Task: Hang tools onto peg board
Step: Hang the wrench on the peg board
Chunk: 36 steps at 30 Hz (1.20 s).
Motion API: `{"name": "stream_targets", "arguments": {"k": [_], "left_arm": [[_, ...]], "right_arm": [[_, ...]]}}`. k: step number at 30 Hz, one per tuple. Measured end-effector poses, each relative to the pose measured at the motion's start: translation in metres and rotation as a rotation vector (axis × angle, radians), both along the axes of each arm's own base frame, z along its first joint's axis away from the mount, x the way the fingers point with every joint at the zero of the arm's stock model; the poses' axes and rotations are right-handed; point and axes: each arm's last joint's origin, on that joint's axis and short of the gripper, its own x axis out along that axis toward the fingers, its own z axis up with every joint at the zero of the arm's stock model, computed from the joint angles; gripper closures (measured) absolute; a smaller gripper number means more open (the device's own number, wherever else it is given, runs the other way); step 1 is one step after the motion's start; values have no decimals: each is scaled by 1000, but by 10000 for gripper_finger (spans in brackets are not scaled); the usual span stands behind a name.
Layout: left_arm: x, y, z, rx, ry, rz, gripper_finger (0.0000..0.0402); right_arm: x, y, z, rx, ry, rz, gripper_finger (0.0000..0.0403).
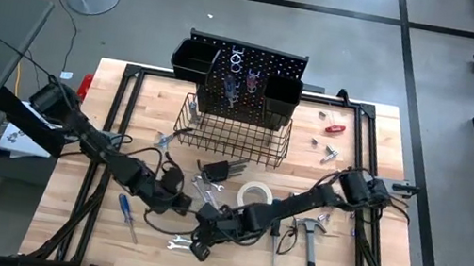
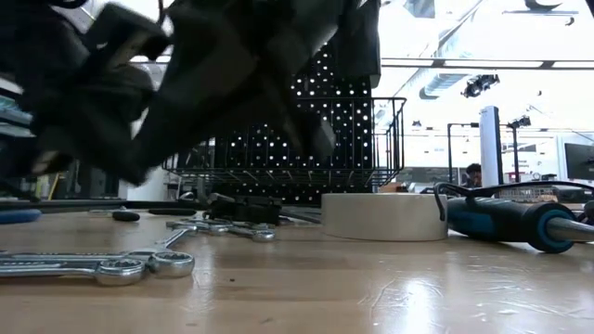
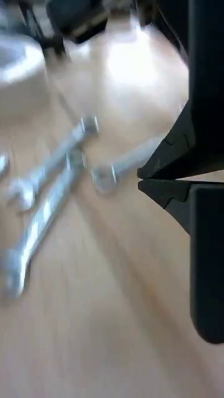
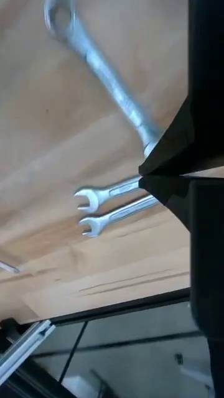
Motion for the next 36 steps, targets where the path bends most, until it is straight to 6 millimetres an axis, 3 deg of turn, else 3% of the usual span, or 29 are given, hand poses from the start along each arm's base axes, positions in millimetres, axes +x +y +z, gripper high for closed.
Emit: {"name": "stream_targets", "arguments": {"k": [5,9,19,31,36], "left_arm": [[-20,3,7,91,75,3,401],[-22,1,5,105,92,-10,401],[-31,-17,2,112,119,-208,401],[-36,-35,6,211,64,-647,401],[-26,-33,10,269,-22,-758,401]], "right_arm": [[12,-12,-12,58,-20,-65,402],[12,-13,-30,76,42,-78,402],[-10,-7,-37,-29,255,28,403],[-26,-37,-8,-239,357,135,403],[-30,-28,18,-203,275,161,403]]}}
